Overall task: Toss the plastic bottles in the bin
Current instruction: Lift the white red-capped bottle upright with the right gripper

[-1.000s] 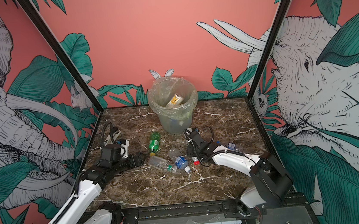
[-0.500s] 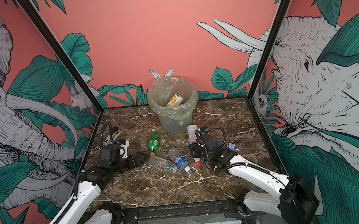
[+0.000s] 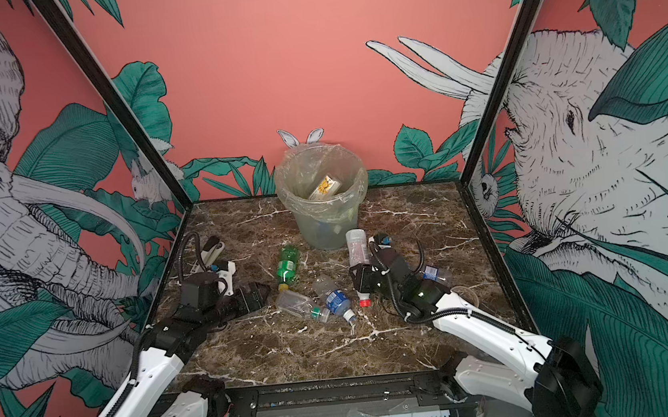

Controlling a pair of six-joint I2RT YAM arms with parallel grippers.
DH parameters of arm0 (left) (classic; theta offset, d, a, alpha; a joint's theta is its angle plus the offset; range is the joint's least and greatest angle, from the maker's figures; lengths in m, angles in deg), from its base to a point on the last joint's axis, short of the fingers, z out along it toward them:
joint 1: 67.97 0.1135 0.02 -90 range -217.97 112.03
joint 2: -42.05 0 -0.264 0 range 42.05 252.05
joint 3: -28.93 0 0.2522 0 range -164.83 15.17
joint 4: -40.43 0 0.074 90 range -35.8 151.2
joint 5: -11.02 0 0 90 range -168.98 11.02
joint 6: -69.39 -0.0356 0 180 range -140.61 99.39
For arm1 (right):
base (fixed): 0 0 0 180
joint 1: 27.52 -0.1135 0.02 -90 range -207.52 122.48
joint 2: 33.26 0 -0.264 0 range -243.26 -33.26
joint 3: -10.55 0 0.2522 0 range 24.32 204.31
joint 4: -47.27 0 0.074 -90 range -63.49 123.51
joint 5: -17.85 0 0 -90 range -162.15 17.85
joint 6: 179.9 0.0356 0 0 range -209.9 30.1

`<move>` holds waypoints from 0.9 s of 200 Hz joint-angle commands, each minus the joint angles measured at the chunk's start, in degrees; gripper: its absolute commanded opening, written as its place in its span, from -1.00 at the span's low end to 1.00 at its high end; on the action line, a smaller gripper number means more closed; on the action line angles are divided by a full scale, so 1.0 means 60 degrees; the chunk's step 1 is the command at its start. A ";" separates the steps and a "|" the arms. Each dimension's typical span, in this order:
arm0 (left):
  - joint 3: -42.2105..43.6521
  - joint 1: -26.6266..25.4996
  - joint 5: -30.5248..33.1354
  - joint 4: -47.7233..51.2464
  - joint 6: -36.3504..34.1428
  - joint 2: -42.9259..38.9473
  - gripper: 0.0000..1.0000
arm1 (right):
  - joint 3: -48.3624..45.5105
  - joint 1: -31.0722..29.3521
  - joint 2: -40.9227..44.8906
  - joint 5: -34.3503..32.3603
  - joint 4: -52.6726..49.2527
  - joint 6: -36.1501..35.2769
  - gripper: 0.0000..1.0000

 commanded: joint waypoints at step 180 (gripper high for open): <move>0.0438 0.0032 0.0298 -0.0516 -0.0027 0.0304 0.99 | -0.0938 -0.0082 0.3220 -0.1266 -0.0008 -0.0995 -0.02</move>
